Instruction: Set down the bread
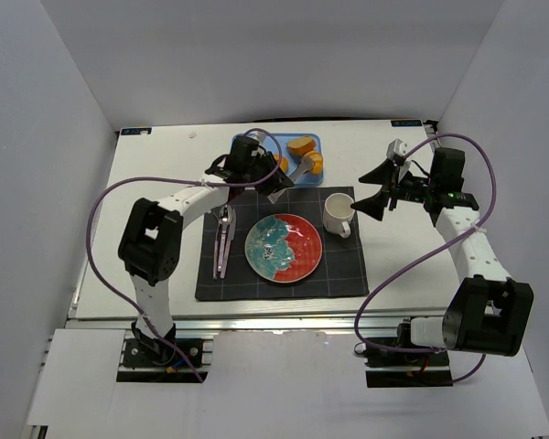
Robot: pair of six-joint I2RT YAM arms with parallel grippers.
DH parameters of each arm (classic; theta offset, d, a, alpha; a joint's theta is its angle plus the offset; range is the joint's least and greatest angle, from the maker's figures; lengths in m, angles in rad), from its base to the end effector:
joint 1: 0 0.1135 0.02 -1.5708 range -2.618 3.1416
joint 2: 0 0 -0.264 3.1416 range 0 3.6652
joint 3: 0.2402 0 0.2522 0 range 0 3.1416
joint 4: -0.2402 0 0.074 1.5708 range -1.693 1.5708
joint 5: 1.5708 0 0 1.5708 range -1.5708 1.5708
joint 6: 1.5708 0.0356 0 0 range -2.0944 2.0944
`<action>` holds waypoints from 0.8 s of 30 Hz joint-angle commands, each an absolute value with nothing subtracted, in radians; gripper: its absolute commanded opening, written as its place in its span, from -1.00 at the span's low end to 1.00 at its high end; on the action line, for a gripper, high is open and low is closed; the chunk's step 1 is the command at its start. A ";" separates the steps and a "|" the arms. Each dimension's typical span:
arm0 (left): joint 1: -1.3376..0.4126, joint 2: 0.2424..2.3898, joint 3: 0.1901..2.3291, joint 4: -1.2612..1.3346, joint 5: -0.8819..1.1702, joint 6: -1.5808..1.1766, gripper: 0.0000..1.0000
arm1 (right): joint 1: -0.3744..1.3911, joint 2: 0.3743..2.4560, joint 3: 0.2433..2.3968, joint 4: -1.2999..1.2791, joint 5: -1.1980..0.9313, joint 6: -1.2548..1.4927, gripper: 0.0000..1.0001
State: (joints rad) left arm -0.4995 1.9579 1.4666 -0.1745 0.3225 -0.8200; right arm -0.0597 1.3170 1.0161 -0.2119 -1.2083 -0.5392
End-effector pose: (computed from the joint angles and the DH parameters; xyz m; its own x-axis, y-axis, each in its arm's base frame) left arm 0.3885 -0.2248 0.2287 -0.8620 -0.3196 -0.3934 0.0628 0.7029 -0.7086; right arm 0.2824 0.0165 0.3112 -0.0135 -0.1816 -0.9833 -0.9312 0.3605 -0.0538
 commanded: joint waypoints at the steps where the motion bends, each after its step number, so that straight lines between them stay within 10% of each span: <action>1: -0.502 1.807 1.404 -0.081 0.341 -0.864 -1.00 | -0.066 1.284 1.023 -0.204 -1.244 -0.531 0.79; 24: -0.431 1.519 1.157 0.006 0.394 -0.936 -1.00 | -0.067 1.284 1.034 -0.209 -1.250 -0.526 0.79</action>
